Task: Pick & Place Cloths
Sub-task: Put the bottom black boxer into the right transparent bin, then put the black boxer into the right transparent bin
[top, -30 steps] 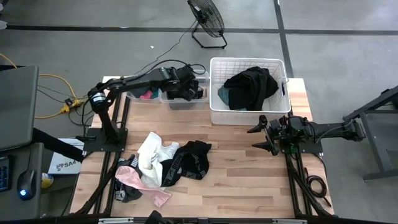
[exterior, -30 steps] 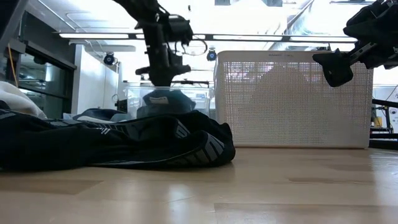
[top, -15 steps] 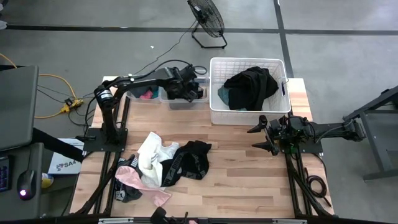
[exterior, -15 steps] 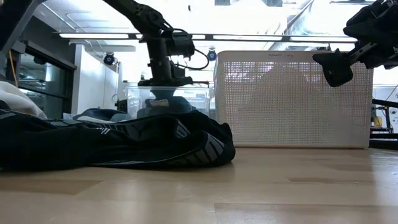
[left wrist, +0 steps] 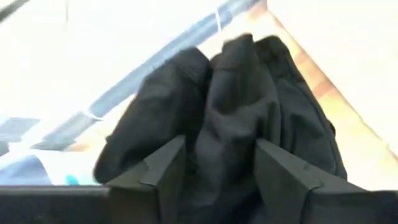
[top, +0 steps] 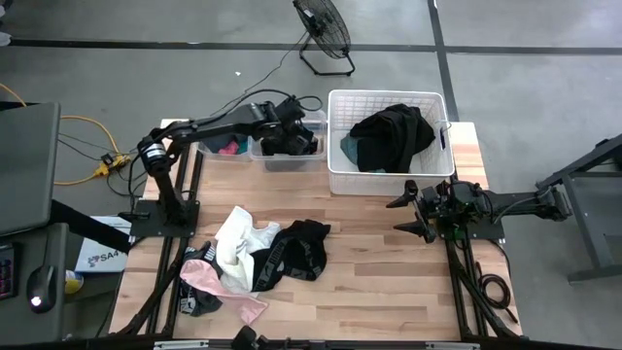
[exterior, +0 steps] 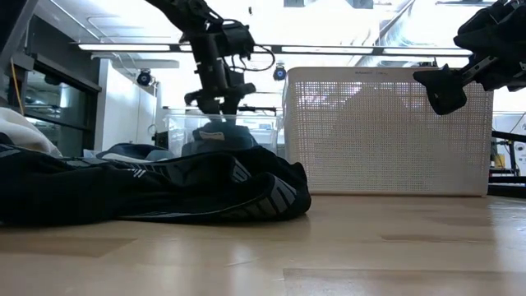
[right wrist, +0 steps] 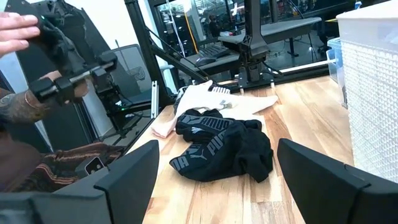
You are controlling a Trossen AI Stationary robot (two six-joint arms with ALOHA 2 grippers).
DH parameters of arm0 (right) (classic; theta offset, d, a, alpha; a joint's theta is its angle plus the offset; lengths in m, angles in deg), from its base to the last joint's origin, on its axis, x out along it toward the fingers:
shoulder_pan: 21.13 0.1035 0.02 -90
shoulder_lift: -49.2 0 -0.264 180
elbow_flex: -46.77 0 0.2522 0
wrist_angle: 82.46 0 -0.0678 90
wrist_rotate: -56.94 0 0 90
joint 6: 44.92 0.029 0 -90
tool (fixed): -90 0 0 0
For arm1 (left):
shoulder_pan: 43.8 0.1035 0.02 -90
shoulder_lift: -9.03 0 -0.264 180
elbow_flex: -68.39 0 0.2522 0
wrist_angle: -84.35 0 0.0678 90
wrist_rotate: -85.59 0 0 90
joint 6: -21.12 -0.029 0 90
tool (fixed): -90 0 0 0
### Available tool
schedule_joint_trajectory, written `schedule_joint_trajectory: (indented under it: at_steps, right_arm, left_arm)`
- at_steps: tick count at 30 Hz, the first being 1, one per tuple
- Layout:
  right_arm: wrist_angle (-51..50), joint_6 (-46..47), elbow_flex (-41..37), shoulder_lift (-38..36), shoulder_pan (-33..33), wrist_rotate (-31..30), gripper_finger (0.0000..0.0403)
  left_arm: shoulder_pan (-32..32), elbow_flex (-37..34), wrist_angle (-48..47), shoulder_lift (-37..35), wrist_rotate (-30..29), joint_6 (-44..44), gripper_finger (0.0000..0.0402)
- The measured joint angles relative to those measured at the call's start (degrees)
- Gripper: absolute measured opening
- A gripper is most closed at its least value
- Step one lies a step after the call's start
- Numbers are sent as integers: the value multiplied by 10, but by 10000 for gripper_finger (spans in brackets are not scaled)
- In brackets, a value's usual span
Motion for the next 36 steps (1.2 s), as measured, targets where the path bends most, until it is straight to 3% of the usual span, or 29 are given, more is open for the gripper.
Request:
schedule_joint_trajectory:
  at_steps: [4, 16, 28, 36]
  right_arm:
    - [0, 0, 0, 0, 0, 0, 318]
    - [0, 0, 0, 0, 0, 0, 318]
    - [0, 0, 0, 0, 0, 0, 318]
    - [0, 0, 0, 0, 0, 0, 318]
  left_arm:
    - [-10, 0, 0, -23, -27, 1, 201]
    - [-91, 0, -25, -84, -55, -11, 202]
    - [-278, 0, -160, -103, -52, -44, 202]
    - [-406, -73, -119, -103, -24, -31, 202]
